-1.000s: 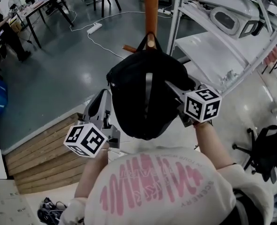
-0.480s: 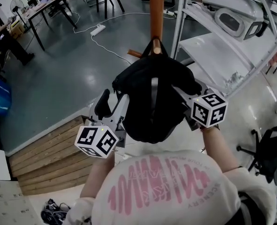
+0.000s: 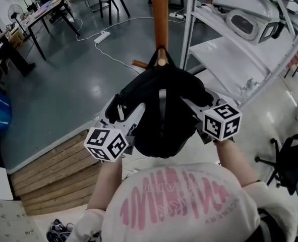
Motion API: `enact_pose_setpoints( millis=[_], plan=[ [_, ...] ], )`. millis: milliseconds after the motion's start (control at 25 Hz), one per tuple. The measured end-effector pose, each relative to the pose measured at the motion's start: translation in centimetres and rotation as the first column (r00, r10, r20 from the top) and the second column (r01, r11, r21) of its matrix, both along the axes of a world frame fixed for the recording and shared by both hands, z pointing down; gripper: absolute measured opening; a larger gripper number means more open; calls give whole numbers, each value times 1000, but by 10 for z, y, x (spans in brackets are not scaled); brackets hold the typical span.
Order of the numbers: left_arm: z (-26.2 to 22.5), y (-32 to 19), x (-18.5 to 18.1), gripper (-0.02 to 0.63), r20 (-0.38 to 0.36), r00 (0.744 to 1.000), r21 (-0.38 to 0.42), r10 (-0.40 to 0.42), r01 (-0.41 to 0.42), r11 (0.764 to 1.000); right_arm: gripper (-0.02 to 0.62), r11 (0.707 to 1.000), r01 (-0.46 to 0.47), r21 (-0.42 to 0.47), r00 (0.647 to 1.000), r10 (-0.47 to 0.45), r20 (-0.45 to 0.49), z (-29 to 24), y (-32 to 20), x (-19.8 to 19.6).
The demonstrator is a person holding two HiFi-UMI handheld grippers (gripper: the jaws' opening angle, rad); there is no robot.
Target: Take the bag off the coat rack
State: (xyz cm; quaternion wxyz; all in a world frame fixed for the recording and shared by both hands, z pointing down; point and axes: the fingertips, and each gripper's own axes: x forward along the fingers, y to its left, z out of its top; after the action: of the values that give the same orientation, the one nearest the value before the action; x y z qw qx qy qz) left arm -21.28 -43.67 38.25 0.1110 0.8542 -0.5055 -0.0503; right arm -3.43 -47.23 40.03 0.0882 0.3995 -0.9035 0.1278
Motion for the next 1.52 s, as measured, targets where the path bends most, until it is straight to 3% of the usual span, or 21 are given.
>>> enact_pose_setpoints(
  millis=[400,600,680,800,1120,1520],
  plan=[
    [-4,-20,10,396,13,999,4,45,-45,999,269,1000,10,-13,1000,-9,19,1,-1,-1],
    [0,-23,10,391,97,995,18,-4,2,1000,287,1000,13,-20,999,-12,39,1,0,-4],
    [0,-24,8,384,86,996,14,-18,17,1000,287,1000,11,-22,999,-10,41,2,0,-4],
    [1,-24,0,279,59,997,4,-40,40,999,279,1000,0,-22,999,1,38,3,-1,-3],
    [3,-17,0,242,16,999,20,-36,36,999,254,1000,-16,-24,1000,16,-20,6,-2,-2],
    [7,-6,8,207,5,1000,-13,16,-16,1000,173,999,-44,0,993,43,-114,10,-6,3]
  ],
)
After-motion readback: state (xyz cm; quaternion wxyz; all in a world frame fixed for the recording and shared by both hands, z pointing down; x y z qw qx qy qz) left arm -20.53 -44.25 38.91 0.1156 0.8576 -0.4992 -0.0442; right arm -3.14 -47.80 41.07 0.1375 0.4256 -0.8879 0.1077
